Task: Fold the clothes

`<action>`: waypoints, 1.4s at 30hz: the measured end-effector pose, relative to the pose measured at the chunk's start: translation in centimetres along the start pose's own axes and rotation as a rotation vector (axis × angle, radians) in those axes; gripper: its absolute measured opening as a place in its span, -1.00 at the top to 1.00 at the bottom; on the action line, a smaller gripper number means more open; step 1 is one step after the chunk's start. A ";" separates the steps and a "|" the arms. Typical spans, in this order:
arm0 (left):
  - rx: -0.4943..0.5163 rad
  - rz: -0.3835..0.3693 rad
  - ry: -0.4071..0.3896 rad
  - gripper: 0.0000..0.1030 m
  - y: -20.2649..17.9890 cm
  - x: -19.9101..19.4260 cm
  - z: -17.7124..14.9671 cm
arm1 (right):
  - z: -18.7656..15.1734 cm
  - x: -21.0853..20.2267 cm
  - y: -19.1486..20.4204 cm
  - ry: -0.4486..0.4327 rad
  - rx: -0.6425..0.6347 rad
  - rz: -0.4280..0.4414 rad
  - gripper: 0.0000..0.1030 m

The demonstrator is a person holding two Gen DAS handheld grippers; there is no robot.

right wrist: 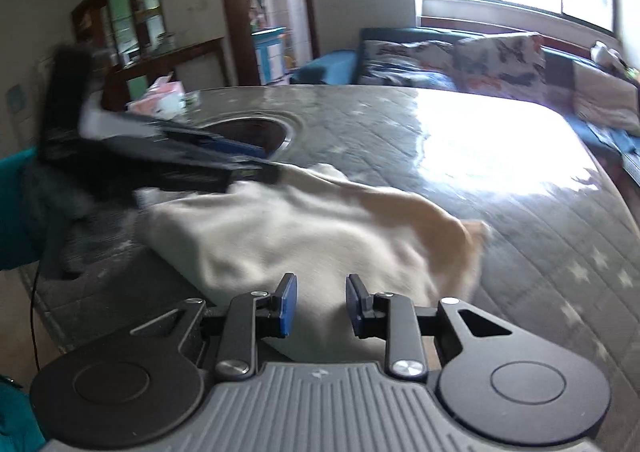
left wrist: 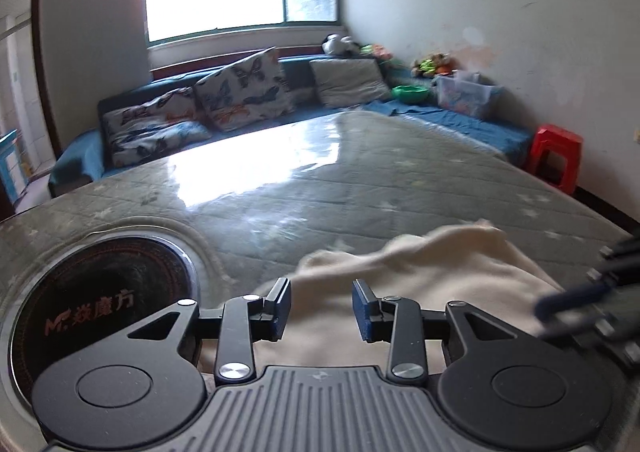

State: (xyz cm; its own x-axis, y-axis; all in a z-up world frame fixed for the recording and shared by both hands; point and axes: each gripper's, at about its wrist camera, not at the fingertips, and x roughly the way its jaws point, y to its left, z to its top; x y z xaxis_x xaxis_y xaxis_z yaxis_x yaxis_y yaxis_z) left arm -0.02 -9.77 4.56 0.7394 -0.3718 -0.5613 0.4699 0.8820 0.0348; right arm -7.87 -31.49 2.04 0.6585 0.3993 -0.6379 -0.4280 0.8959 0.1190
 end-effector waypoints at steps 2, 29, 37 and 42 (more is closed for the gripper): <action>0.012 -0.014 0.003 0.29 -0.4 -0.8 -0.9 | -0.6 0.0 -0.7 0.012 0.013 -0.017 0.48; -0.164 -0.019 0.037 0.28 1.4 -4.0 -3.8 | -0.5 -2.0 -1.9 0.094 -0.111 0.001 0.48; -0.188 0.046 0.051 0.28 4.3 -1.0 -1.9 | 3.1 1.3 -3.4 0.016 -0.036 -0.004 0.48; -0.199 0.069 0.073 0.29 5.6 0.0 -2.3 | 4.5 5.1 -4.5 0.009 0.006 -0.011 0.48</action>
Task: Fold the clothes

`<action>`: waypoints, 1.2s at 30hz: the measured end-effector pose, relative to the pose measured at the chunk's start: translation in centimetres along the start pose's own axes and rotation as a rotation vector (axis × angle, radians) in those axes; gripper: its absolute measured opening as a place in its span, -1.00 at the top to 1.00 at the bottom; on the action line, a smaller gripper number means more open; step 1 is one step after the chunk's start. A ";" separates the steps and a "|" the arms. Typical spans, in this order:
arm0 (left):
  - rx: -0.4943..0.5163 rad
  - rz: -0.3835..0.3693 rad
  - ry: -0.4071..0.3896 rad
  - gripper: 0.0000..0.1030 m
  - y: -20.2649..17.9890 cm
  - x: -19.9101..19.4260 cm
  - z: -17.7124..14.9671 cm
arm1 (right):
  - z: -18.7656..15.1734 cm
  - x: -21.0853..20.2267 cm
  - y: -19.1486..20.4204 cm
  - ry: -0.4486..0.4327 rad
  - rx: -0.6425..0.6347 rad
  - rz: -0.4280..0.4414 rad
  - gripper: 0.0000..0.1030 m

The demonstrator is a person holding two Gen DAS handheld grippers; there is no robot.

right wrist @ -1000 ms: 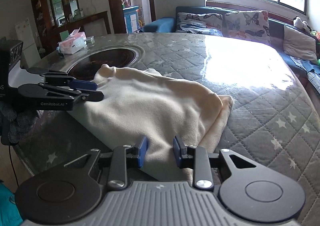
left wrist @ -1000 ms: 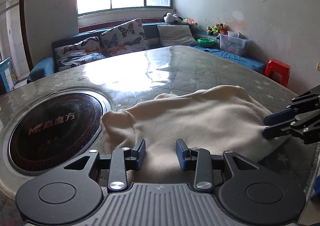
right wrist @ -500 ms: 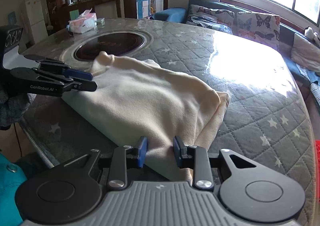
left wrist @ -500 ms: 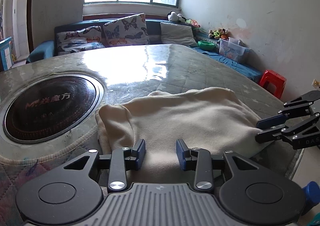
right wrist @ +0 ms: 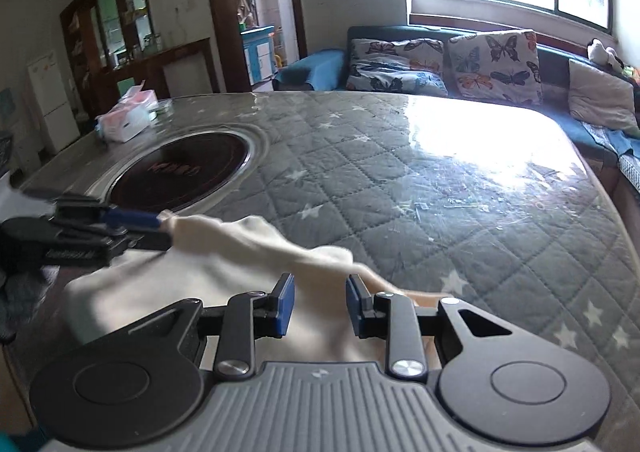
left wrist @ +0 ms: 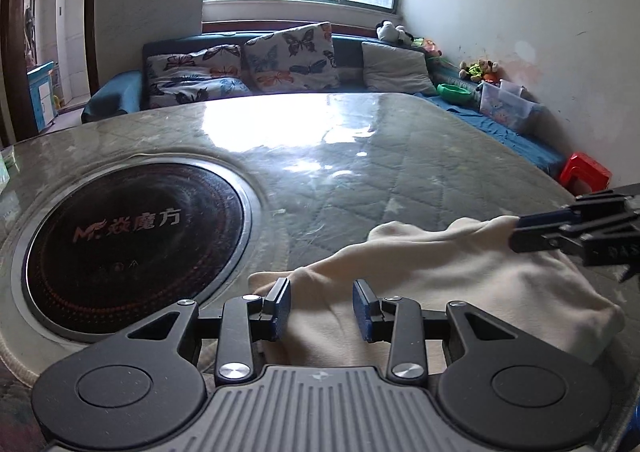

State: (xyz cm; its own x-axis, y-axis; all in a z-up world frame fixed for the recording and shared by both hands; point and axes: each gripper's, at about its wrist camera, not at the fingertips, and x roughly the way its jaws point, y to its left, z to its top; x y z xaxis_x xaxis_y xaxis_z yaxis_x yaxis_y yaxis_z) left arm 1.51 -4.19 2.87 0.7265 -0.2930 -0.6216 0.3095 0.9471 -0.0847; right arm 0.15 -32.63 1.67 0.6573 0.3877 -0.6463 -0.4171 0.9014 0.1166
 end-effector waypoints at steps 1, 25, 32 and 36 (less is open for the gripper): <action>0.001 0.002 0.000 0.29 0.1 0.1 -0.1 | 0.0 0.7 -0.3 0.013 0.009 -0.007 0.48; 0.016 0.025 -0.006 0.25 0.6 1.1 0.5 | 2.9 5.1 2.9 0.048 -0.035 0.036 0.51; 0.012 0.033 -0.005 0.16 0.6 1.2 0.5 | 3.5 7.1 4.8 0.077 -0.071 0.077 0.49; 0.004 0.048 0.004 -0.03 0.8 1.1 0.5 | 3.9 6.8 4.9 0.063 -0.070 0.061 0.41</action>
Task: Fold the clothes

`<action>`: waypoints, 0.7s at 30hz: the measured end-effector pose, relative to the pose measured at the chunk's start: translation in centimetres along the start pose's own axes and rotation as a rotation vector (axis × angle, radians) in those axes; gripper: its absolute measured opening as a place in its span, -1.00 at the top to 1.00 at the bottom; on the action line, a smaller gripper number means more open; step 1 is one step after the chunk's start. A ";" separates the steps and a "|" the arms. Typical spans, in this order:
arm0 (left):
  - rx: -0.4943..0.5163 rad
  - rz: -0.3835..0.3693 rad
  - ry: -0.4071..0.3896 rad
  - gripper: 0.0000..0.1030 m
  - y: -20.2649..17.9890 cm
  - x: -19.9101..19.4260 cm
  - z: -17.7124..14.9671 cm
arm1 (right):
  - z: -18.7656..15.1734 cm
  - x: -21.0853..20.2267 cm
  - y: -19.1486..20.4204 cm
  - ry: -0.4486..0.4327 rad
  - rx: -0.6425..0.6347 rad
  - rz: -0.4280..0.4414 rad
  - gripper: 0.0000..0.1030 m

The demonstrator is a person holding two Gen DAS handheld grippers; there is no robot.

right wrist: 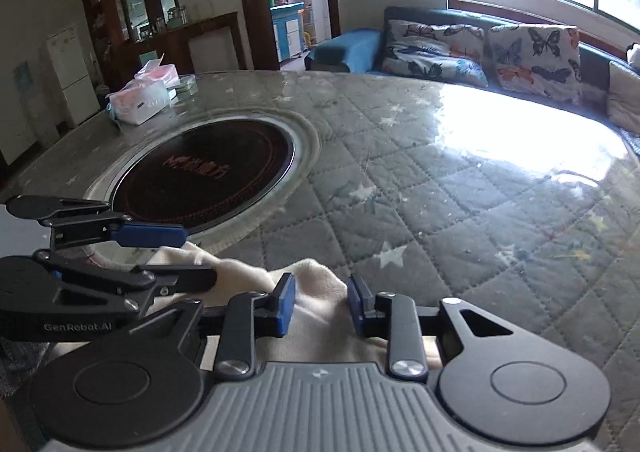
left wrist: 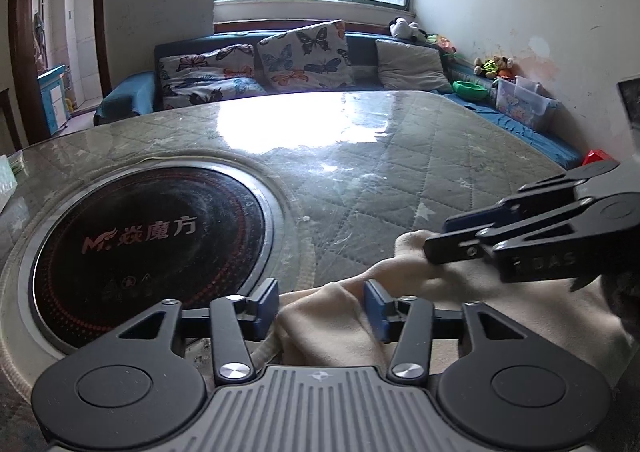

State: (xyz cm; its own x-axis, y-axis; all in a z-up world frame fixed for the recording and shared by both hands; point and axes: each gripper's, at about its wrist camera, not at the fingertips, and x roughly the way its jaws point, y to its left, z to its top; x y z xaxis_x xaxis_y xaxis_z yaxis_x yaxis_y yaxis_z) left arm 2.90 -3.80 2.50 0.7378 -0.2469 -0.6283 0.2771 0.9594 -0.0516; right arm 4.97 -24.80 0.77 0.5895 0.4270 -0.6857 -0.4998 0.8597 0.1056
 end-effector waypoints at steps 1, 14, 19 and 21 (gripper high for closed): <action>-0.003 0.002 0.001 -0.05 0.0 -0.1 0.0 | 0.0 -0.4 0.2 -0.006 -0.009 0.001 0.40; 0.000 0.025 -0.041 -0.77 -0.7 -3.1 -1.0 | -3.4 -4.6 2.3 -0.051 -0.027 0.003 -0.39; -0.011 0.036 -0.059 -0.89 -0.6 -4.3 -1.6 | -4.9 -5.9 3.6 -0.063 -0.055 -0.012 -0.53; -0.018 0.040 -0.061 -0.98 -0.6 -4.7 -1.8 | -5.4 -6.3 4.0 -0.069 -0.058 -0.012 -0.60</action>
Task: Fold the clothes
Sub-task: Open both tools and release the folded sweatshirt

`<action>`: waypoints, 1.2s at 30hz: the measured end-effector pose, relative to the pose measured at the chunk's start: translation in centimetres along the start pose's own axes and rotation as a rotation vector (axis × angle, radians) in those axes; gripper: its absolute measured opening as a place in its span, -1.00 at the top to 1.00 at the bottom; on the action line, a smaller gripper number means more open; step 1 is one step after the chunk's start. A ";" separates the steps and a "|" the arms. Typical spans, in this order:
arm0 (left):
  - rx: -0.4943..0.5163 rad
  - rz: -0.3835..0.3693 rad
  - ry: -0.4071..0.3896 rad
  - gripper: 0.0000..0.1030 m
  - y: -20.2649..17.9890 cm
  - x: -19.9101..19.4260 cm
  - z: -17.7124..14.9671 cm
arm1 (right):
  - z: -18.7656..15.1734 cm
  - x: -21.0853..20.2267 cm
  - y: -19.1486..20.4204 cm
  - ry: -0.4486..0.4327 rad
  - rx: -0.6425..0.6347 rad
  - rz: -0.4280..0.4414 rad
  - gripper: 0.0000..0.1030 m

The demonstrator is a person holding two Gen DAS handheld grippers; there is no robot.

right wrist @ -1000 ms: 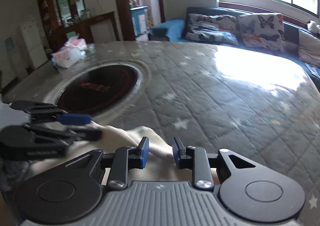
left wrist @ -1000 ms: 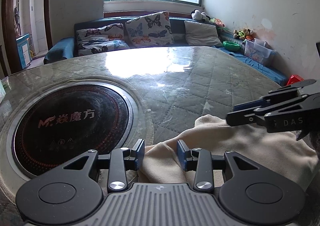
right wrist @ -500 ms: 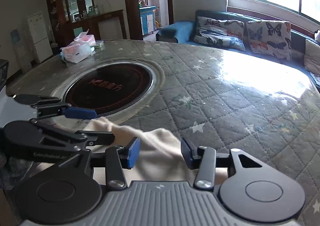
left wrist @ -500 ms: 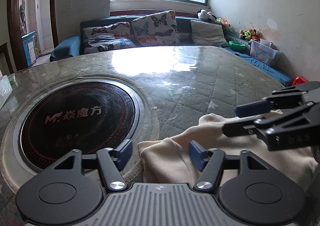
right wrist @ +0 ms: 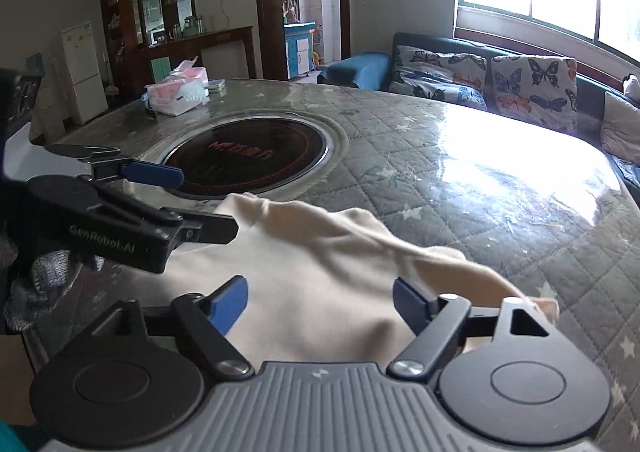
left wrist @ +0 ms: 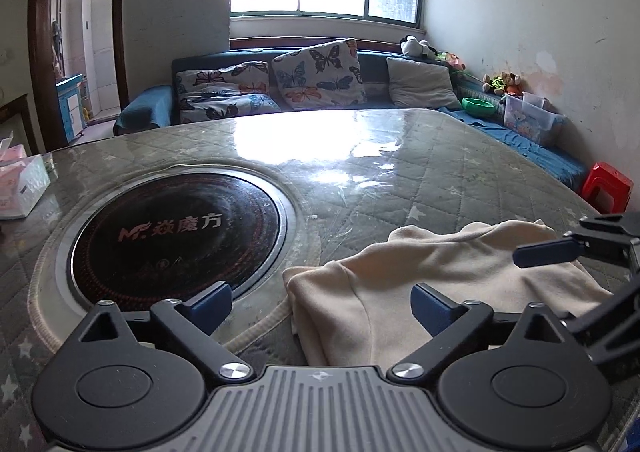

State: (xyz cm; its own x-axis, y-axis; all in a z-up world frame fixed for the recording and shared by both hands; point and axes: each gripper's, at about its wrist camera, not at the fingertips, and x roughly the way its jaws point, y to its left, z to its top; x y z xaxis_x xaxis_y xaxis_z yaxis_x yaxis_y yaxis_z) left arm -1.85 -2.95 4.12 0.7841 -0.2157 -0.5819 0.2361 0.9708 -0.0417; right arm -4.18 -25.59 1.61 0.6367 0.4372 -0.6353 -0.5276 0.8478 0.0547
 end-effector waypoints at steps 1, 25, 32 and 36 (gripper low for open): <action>-0.005 0.002 -0.002 -1.00 0.1 -0.2 -0.1 | -0.2 -0.3 0.2 -0.002 0.001 0.002 -0.61; -0.187 0.040 -0.048 -1.00 3.4 -4.8 -1.6 | -1.7 -3.4 6.0 -0.099 -0.077 0.113 -1.00; -0.207 0.054 -0.052 -1.00 4.6 -5.4 -2.8 | -3.1 -0.9 7.9 0.005 -0.094 0.193 -1.00; -0.216 0.054 -0.058 -1.00 5.2 -5.7 -3.1 | -3.5 -0.7 8.9 0.028 -0.137 0.162 -1.00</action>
State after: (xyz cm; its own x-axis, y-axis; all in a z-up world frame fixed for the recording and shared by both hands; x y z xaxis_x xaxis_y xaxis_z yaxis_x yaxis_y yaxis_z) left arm -6.86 3.66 4.69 0.8254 -0.1620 -0.5408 0.0691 0.9797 -0.1880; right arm -11.23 -19.42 -0.13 0.5225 0.5543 -0.6479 -0.6942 0.7177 0.0541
